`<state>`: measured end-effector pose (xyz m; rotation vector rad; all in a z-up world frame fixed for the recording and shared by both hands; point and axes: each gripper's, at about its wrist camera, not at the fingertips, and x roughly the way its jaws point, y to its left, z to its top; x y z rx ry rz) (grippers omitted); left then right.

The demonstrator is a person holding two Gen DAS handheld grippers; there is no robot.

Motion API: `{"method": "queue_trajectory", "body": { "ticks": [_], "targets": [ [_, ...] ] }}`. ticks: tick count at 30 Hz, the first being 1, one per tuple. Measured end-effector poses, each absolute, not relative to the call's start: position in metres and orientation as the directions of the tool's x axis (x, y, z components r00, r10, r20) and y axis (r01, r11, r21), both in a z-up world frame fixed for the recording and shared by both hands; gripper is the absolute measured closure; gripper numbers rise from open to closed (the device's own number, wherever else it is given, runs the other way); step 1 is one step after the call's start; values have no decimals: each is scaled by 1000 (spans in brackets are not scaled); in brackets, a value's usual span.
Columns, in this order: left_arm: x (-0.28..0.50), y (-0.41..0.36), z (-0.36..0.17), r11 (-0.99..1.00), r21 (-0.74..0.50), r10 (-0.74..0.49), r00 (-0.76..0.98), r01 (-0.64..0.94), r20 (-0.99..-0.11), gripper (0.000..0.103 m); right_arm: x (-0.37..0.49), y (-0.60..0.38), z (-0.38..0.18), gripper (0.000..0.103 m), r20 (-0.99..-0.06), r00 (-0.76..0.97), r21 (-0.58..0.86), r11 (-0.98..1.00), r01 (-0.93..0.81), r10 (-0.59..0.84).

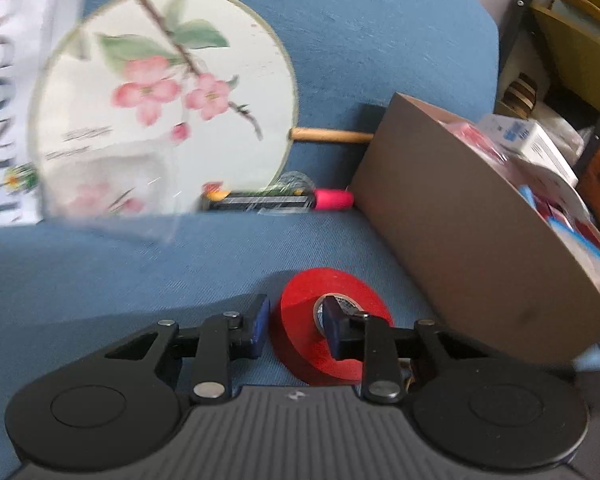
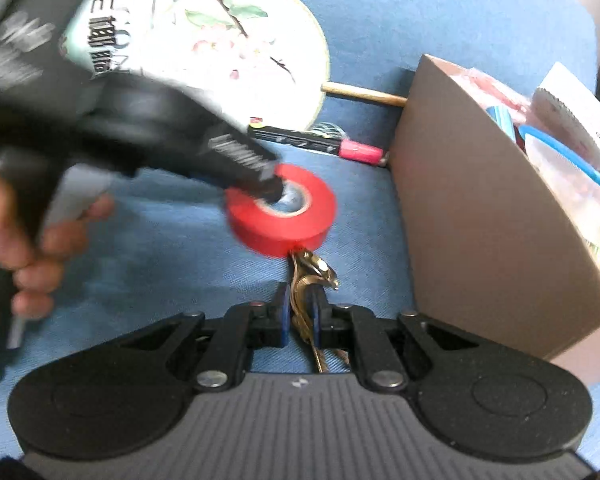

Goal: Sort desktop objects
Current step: 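Close the right gripper on the gold wristwatch strap and lift it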

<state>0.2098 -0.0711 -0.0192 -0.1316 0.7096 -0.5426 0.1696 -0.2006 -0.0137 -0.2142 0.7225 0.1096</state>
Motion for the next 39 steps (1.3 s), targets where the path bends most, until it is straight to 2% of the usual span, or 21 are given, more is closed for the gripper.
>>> {"method": "queue_trajectory", "body": {
  "ticks": [5, 9, 11, 13, 15, 16, 18, 24, 26, 29, 35, 37, 38, 39],
  "targets": [
    [158, -30, -17, 873, -299, -485, 622, 385, -615, 73, 156, -202, -8, 95, -679, 724, -103, 962, -254, 118],
    [148, -30, -17, 885, -284, -462, 624, 368, -631, 73, 154, -203, -8, 93, -675, 726, -87, 964, -253, 129],
    [151, -38, -17, 892, -257, -445, 623, 372, -643, 66, 157, -205, -8, 93, -673, 728, -87, 964, -251, 129],
    [153, -46, -17, 894, -229, -435, 626, 385, -648, 64, 150, -203, -9, 93, -664, 736, -90, 965, -248, 128],
    [152, -49, -18, 896, -195, -422, 634, 398, -648, 65, 150, -205, -12, 93, -662, 737, -85, 963, -256, 137],
    [150, -51, -19, 900, -171, -408, 640, 400, -650, 70, 150, -204, -12, 94, -666, 733, -79, 965, -251, 136],
    [148, -52, -17, 904, -151, -395, 645, 400, -655, 71, 151, -206, -9, 98, -663, 729, -43, 964, -263, 169],
    [140, -47, -5, 922, -145, -361, 657, 360, -662, 73, 137, -209, 16, 98, -558, 799, -14, 961, -277, 222],
    [137, -44, 3, 923, -149, -362, 669, 354, -649, 73, 134, -210, 23, 103, -527, 816, -2, 960, -280, 237],
    [135, -42, 16, 925, -148, -362, 690, 351, -626, 73, 131, -213, 32, 103, -497, 833, 1, 961, -278, 242],
    [130, -34, 28, 930, -151, -356, 714, 336, -603, 73, 139, -218, 18, 103, -558, 795, 17, 961, -276, 238],
    [129, -28, 26, 933, -162, -350, 713, 321, -608, 73, 142, -216, 10, 93, -583, 769, 41, 955, -294, 262],
    [128, -25, 24, 935, -168, -347, 710, 312, -613, 73, 143, -213, 5, 71, -595, 757, 43, 951, -307, 271],
    [128, -21, 21, 936, -173, -345, 705, 306, -620, 73, 143, -209, 1, 55, -600, 751, 39, 948, -317, 276]
  ]
}}
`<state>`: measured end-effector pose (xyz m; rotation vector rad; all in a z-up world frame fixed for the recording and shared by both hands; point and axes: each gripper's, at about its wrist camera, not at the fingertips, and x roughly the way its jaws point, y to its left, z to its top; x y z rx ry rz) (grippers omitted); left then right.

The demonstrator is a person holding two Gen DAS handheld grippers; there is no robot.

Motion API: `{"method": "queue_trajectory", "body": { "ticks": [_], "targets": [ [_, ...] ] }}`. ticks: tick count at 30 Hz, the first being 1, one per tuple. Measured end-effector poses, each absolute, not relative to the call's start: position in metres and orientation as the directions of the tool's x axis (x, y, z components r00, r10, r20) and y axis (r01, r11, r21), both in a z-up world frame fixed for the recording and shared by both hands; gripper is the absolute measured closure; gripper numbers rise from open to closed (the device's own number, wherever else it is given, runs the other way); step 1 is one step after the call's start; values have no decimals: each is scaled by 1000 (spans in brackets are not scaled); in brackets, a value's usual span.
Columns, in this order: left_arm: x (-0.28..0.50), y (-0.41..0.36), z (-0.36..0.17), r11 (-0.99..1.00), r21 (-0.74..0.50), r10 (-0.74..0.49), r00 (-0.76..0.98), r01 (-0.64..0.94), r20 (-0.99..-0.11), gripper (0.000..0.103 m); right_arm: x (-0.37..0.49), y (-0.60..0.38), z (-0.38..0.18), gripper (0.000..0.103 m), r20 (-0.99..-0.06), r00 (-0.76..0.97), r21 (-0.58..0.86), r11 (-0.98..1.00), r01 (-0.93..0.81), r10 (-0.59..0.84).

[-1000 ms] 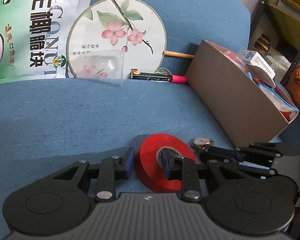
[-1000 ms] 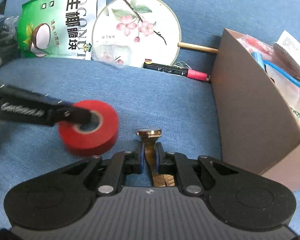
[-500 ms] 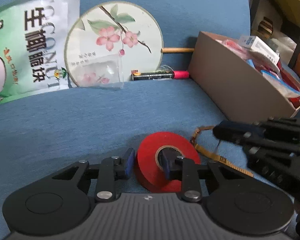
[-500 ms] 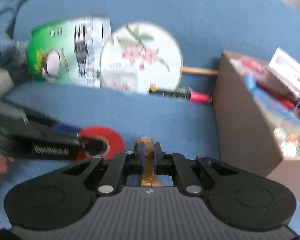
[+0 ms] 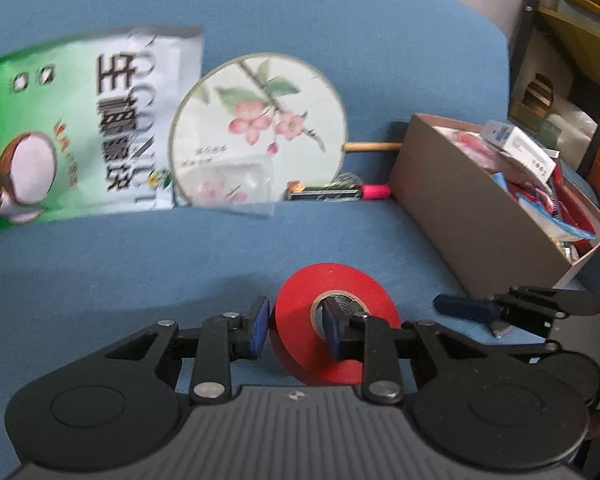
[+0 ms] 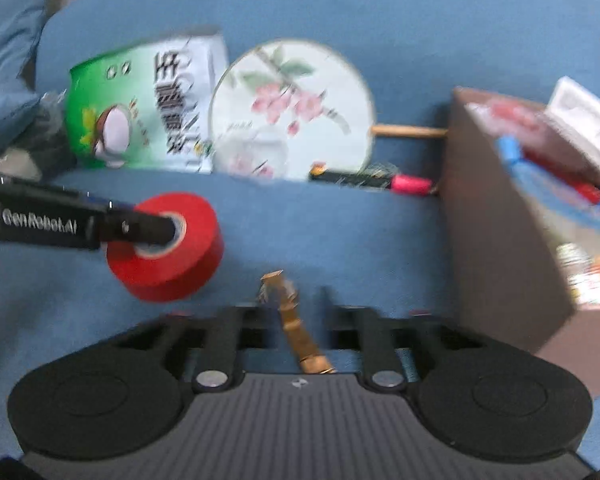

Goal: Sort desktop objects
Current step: 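Close the right gripper on the gold wristwatch strap and lift it, then carry the tape roll and watch into the cardboard box and open both grippers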

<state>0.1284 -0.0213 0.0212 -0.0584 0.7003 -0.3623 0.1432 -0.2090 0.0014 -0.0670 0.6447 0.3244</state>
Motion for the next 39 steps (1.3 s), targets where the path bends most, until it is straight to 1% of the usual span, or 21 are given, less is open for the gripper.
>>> {"method": "queue_trajectory", "body": {
  "ticks": [4, 8, 10, 12, 16, 20, 25, 31, 34, 36, 39],
  "targets": [
    [128, -11, 11, 940, -182, -336, 688, 289, -643, 73, 149, -191, -10, 54, -606, 750, 3, 943, -332, 266],
    [128, -1, 7, 941, -191, -335, 680, 280, -652, 73, 168, -183, -25, 56, -631, 727, 30, 946, -324, 269],
    [128, 3, 7, 943, -192, -330, 683, 271, -652, 73, 168, -182, -24, 76, -626, 729, 36, 944, -327, 277],
    [129, 7, 6, 947, -198, -321, 685, 255, -655, 73, 166, -182, -18, 77, -636, 719, 41, 942, -332, 281],
    [128, 7, 10, 946, -213, -324, 686, 244, -651, 73, 155, -180, -11, 77, -614, 735, 26, 938, -346, 288],
    [127, -1, 22, 943, -203, -333, 697, 265, -635, 73, 147, -188, 12, 77, -549, 777, 49, 941, -336, 306],
    [126, -20, 43, 925, -203, -377, 705, 321, -601, 73, 132, -207, 49, 77, -440, 840, 81, 946, -315, 317],
    [127, -59, 74, 882, -229, -466, 697, 411, -545, 73, 109, -246, 104, 77, -270, 916, 115, 954, -276, 297],
    [131, -84, 91, 853, -253, -518, 684, 456, -514, 73, 99, -276, 128, 77, -182, 950, 119, 965, -234, 253],
    [135, -103, 102, 830, -279, -555, 669, 483, -494, 73, 99, -296, 134, 77, -155, 966, 144, 972, -187, 208],
    [141, -135, 113, 798, -309, -601, 649, 517, -467, 73, 106, -330, 137, 77, -155, 979, 184, 977, -106, 135]
  ]
}}
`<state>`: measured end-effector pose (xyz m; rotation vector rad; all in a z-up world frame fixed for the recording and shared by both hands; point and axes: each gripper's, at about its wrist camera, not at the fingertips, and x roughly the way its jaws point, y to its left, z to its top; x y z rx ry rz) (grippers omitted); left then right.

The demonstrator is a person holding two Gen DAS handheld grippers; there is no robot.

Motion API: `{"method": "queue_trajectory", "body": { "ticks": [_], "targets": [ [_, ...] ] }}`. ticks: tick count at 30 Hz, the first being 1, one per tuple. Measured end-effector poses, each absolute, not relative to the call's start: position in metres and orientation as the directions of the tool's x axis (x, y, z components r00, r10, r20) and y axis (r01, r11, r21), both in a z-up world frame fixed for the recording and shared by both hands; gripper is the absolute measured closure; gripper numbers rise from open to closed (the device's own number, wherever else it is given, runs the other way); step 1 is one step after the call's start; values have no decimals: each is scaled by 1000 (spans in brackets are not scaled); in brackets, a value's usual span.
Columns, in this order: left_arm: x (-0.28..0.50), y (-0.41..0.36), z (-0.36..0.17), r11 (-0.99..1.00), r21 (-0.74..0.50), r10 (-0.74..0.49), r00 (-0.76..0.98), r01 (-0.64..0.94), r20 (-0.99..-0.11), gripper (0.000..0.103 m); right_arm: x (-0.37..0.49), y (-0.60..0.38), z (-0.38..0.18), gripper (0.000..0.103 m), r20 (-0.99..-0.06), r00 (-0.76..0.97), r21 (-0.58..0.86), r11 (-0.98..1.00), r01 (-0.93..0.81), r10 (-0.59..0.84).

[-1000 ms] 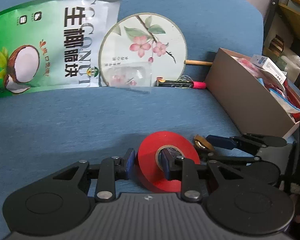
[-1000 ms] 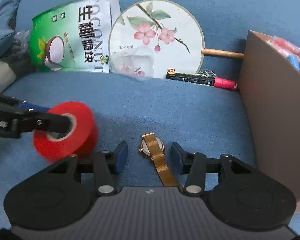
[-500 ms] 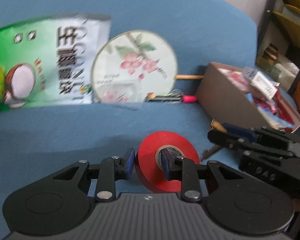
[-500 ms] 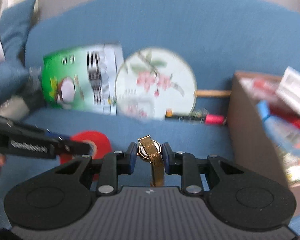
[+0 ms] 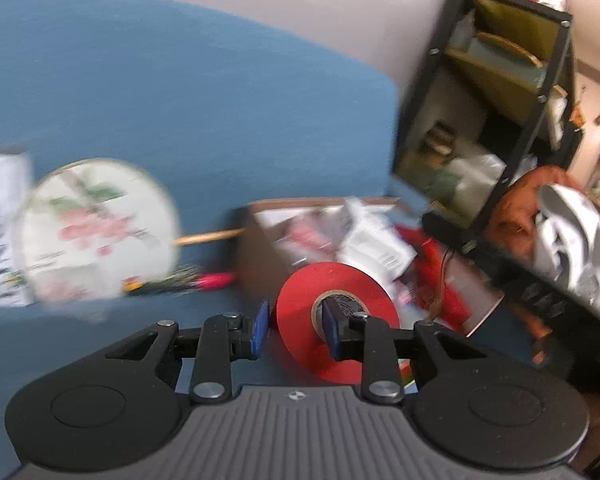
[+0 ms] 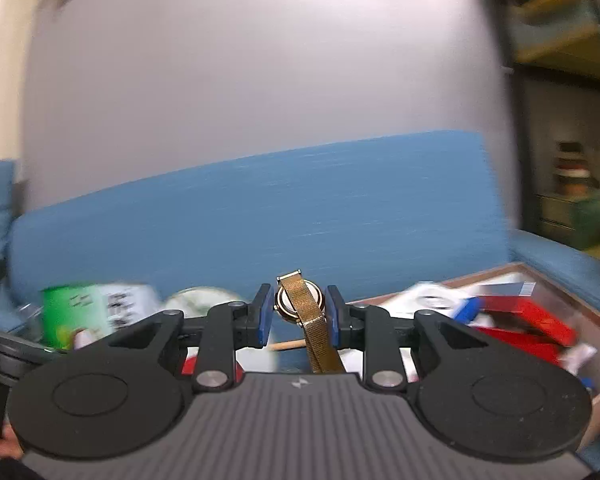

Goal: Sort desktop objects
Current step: 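Carry the tape roll and watch into the cardboard box and open both grippers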

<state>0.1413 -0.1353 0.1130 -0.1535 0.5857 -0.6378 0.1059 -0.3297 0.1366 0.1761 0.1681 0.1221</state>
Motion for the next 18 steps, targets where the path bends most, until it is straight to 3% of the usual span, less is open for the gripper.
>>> {"method": "queue_trajectory", "body": {
  "ticks": [7, 18],
  "targets": [
    [146, -210, 122, 739, -296, -670, 615, 605, -415, 73, 121, -394, 131, 78, -183, 983, 248, 967, 53, -7],
    [155, -257, 109, 779, -208, -618, 664, 592, -422, 73, 149, -447, 115, 78, -192, 979, 362, 923, 134, -67]
  ]
}}
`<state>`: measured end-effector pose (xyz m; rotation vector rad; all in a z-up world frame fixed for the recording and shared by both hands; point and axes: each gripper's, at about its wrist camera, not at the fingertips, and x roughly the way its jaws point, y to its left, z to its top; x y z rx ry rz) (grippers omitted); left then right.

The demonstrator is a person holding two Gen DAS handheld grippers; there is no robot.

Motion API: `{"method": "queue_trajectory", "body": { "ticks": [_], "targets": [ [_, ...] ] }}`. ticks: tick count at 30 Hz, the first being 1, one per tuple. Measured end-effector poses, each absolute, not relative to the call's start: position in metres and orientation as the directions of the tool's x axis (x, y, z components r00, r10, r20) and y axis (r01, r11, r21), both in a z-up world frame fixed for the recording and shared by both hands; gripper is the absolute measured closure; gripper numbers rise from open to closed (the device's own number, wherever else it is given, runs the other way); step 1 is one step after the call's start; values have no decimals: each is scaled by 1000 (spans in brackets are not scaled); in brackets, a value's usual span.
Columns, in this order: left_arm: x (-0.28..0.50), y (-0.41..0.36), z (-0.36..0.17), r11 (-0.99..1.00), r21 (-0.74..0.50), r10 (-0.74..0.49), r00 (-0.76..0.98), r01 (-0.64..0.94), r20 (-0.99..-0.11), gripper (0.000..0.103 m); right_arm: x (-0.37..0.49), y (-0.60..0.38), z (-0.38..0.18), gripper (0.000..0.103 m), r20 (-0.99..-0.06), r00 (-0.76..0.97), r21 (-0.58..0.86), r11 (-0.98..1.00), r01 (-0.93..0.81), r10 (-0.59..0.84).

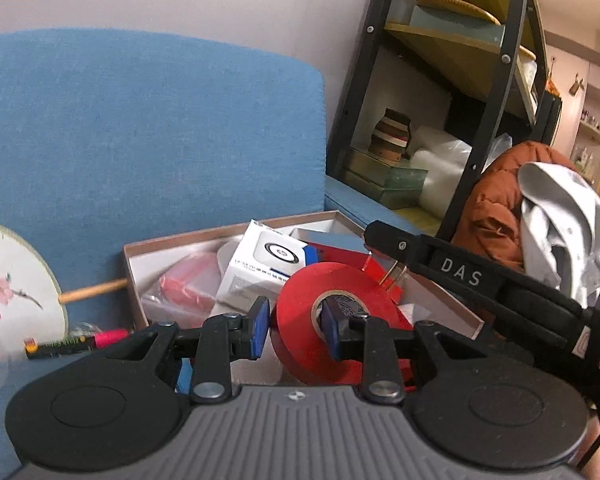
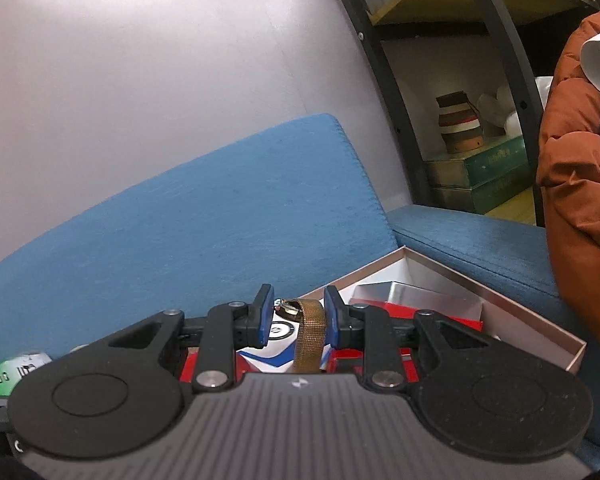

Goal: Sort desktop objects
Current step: 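Carry the tape roll and watch into the cardboard box and open both grippers, then withdraw both open grippers from the cardboard box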

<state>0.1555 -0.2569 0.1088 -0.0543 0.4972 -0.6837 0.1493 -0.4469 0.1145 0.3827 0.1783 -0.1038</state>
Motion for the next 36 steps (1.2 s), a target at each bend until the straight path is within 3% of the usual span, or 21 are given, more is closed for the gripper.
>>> {"method": "queue_trajectory", "body": {
  "ticks": [4, 5, 6, 7, 11, 14, 23, 29, 36],
  "targets": [
    [161, -258, 106, 775, -226, -625, 659, 591, -419, 72, 157, -447, 104, 77, -199, 976, 360, 920, 154, -85],
    [160, -255, 105, 765, -247, -639, 655, 594, -403, 63, 156, -444, 102, 75, -204, 974, 351, 922, 164, -95],
    [159, -251, 105, 750, -273, -659, 649, 602, -380, 55, 156, -444, 99, 61, -213, 972, 345, 923, 170, -100],
    [157, -247, 107, 745, -288, -666, 652, 601, -363, 34, 157, -445, 97, 53, -228, 969, 344, 923, 174, -97],
    [149, -235, 117, 762, -275, -648, 686, 586, -331, 14, 154, -448, 97, 17, -220, 967, 359, 911, 203, -129],
    [145, -226, 122, 767, -287, -641, 702, 573, -311, 3, 147, -449, 99, 14, -208, 968, 372, 904, 212, -141],
    [144, -220, 109, 812, -265, -583, 709, 520, -396, 0, 147, -444, 96, 7, -243, 962, 364, 908, 208, -123],
    [132, -214, 104, 851, -212, -524, 748, 480, -408, 0, 141, -440, 99, 2, -281, 950, 348, 908, 234, -137],
    [110, -207, 104, 887, -175, -458, 760, 428, -461, 0, 118, -409, 111, 2, -331, 921, 211, 936, 282, -203]
  ]
}}
